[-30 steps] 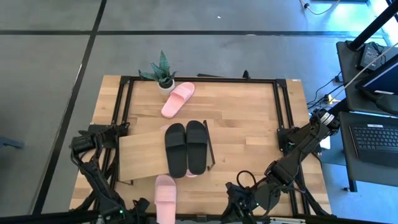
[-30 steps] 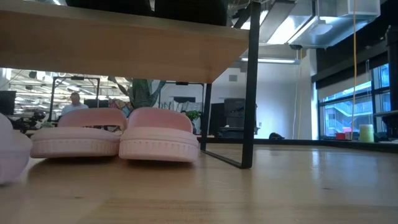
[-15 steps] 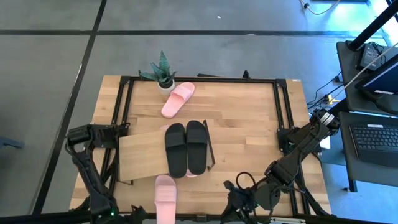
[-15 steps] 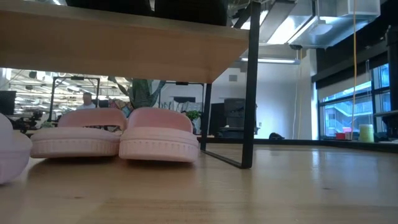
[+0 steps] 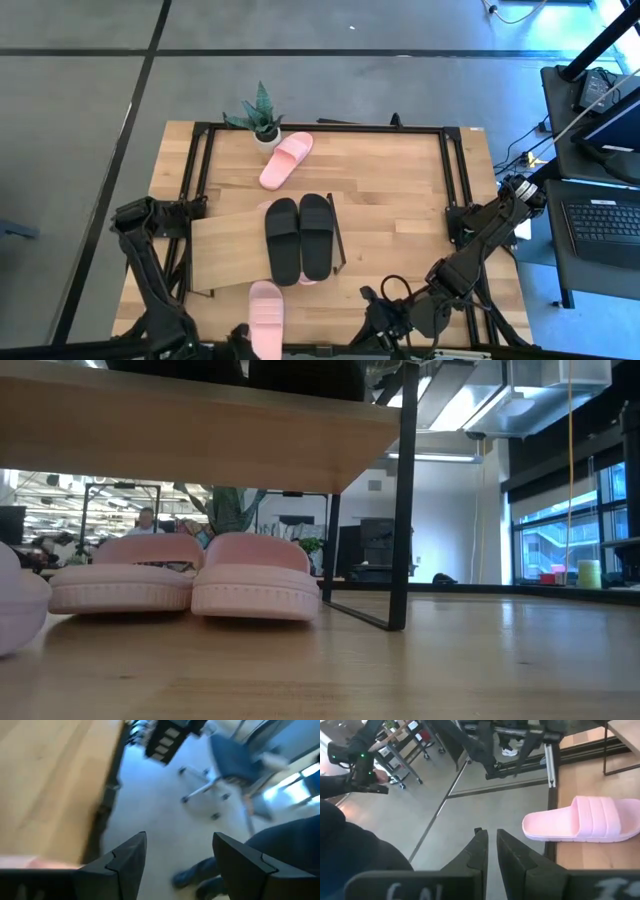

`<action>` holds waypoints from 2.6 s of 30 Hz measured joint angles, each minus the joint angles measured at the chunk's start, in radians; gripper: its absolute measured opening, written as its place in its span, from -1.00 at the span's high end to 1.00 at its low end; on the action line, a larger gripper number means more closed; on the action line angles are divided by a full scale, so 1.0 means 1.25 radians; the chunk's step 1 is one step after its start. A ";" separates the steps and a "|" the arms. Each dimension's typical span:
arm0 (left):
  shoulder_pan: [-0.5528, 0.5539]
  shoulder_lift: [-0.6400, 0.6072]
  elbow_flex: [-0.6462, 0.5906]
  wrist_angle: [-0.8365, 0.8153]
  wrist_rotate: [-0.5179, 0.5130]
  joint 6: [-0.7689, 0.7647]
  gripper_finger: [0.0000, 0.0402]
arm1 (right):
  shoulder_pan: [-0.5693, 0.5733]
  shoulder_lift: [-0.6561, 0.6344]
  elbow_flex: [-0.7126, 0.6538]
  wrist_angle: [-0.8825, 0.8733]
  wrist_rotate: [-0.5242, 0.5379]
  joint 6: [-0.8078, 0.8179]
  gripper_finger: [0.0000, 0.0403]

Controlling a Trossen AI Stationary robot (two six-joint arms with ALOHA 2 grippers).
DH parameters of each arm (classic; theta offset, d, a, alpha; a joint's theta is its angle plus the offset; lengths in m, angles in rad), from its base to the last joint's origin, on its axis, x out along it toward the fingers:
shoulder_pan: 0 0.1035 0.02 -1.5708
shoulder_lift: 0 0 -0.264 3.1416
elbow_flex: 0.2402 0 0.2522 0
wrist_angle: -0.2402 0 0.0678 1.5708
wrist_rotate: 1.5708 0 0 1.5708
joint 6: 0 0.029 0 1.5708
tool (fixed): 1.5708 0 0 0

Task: Pick and place slides into the shelf
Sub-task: Put the pink slide under the shelf

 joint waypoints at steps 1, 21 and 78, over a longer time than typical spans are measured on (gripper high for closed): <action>0.004 0.000 0.015 -0.052 0.008 -0.016 -0.08 | 0.000 0.000 0.000 0.000 0.001 0.003 0.79; 0.062 0.173 0.050 -0.475 0.166 -0.182 -0.08 | -0.001 0.046 0.000 0.001 0.040 0.004 0.79; 0.126 0.232 0.191 -0.666 0.219 0.079 -0.08 | -0.024 0.045 0.000 -0.041 0.039 -0.084 0.79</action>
